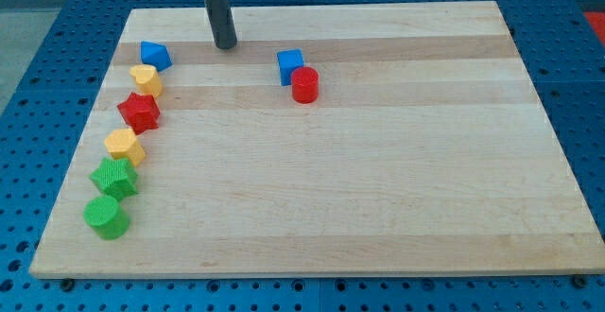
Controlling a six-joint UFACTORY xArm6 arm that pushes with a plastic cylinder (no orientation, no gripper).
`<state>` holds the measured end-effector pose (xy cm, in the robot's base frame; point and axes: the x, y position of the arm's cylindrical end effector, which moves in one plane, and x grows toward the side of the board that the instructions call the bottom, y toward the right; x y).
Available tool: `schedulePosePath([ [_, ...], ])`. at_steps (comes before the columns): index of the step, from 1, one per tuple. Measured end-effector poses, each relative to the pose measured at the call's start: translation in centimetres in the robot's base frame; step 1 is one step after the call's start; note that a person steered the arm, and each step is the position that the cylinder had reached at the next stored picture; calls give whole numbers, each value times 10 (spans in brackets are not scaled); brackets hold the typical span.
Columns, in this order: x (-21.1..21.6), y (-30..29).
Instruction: Push the red circle and the blue cube slightly up
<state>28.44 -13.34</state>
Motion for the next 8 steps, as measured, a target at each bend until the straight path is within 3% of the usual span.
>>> schedulePosePath([
  [3,119,8],
  [4,145,50],
  [5,144,111],
  [8,89,130],
])
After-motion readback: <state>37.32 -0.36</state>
